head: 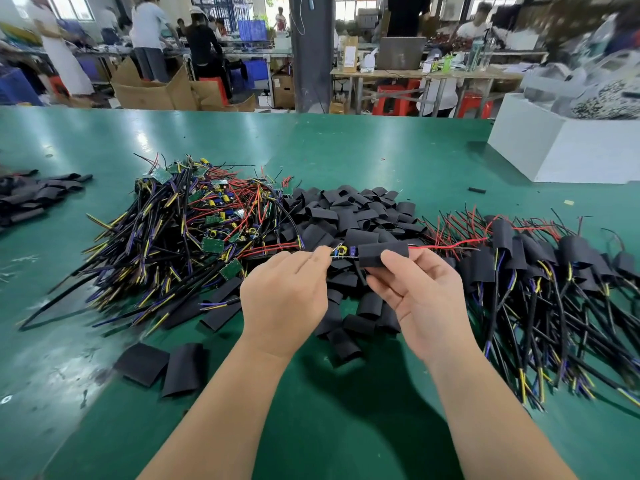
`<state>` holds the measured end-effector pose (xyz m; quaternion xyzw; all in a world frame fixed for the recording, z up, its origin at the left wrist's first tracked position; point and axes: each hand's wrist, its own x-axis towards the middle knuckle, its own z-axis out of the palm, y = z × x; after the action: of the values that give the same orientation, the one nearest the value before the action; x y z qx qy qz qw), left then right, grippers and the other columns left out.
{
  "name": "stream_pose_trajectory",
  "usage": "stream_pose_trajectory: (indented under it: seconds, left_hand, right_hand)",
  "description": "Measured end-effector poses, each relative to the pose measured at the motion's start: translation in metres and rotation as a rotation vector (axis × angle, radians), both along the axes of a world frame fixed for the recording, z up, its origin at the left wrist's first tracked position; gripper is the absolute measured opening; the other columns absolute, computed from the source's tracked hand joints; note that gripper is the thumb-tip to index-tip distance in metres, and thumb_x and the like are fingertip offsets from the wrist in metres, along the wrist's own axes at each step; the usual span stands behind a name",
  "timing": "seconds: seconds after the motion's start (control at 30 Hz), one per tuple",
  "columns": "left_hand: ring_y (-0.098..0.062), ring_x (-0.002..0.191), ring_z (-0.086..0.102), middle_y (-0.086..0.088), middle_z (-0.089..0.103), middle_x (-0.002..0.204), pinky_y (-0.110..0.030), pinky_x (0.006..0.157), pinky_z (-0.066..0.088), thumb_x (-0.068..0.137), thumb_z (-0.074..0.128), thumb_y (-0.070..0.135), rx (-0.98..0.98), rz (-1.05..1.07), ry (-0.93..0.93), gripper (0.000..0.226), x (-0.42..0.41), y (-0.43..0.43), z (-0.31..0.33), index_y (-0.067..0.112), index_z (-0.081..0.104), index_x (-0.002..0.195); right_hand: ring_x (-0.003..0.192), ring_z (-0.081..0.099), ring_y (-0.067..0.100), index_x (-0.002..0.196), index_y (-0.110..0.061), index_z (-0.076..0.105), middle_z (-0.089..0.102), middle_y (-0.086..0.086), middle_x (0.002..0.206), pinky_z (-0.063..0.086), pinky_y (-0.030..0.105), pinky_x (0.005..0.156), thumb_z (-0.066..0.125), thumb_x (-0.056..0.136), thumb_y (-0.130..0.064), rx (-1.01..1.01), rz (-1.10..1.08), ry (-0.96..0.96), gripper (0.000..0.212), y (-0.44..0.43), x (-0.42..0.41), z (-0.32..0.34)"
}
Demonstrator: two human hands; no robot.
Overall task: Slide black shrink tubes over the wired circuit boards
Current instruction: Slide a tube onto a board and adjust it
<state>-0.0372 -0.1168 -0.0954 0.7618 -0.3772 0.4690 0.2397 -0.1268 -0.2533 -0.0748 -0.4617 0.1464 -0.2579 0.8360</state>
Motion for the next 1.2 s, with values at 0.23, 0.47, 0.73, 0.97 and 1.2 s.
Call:
stream_pose_trajectory:
  seconds: [0.23, 0.47, 0.73, 0.97, 1.2]
  left_hand:
    - [-0.023, 0.052, 0.054, 0.001, 0.062, 0.061, -0.033, 0.042, 0.043, 0.085, 0.062, 0.007, 0.027, 0.002, -0.003, 0.013, -0.001, 0.0, 0.001, 0.01, 0.075, 0.086]
    - [-0.024, 0.052, 0.053, -0.001, 0.063, 0.062, -0.033, 0.041, 0.042, 0.077, 0.067, 0.003, 0.103, -0.013, -0.024, 0.016, -0.004, -0.006, -0.001, 0.009, 0.074, 0.09]
    - [-0.024, 0.058, 0.057, 0.001, 0.068, 0.072, -0.033, 0.049, 0.048, 0.091, 0.061, 0.012, 0.103, -0.082, -0.008, 0.015, -0.005, -0.008, -0.002, 0.011, 0.075, 0.098]
    - [-0.024, 0.062, 0.059, 0.0, 0.071, 0.08, -0.034, 0.059, 0.053, 0.094, 0.057, 0.02, -0.056, -0.209, 0.229, 0.025, -0.014, -0.01, 0.0, 0.007, 0.071, 0.111]
    - [-0.022, 0.072, 0.064, 0.002, 0.073, 0.088, -0.029, 0.068, 0.052, 0.092, 0.058, 0.014, -0.103, -0.291, 0.29, 0.018, -0.013, -0.007, 0.002, 0.01, 0.074, 0.099]
  right_hand:
    - [0.072, 0.073, 0.022, 0.077, -0.011, 0.061, 0.074, 0.013, 0.086, 0.057, 0.025, 0.061, 0.064, 0.086, -0.002, 0.105, 0.014, 0.087, 0.014, -0.001, 0.001, -0.001]
    - [0.079, 0.074, 0.022, 0.096, -0.003, 0.066, 0.075, 0.014, 0.089, 0.056, 0.021, 0.06, 0.065, 0.087, -0.01, 0.227, 0.046, 0.124, 0.011, -0.005, 0.001, -0.001]
    - [0.075, 0.074, 0.025, 0.08, -0.006, 0.073, 0.074, 0.019, 0.089, 0.056, 0.021, 0.058, 0.066, 0.085, -0.007, 0.278, 0.06, 0.137, 0.009, -0.001, 0.002, -0.001]
    - [0.078, 0.074, 0.023, 0.092, -0.005, 0.069, 0.074, 0.017, 0.09, 0.055, 0.019, 0.058, 0.063, 0.087, -0.011, 0.275, 0.085, 0.071, 0.01, -0.001, 0.002, 0.0]
    - [0.078, 0.074, 0.022, 0.073, -0.012, 0.078, 0.074, 0.016, 0.089, 0.055, 0.02, 0.058, 0.061, 0.089, -0.012, 0.205, 0.107, 0.073, 0.023, 0.0, 0.002, -0.002]
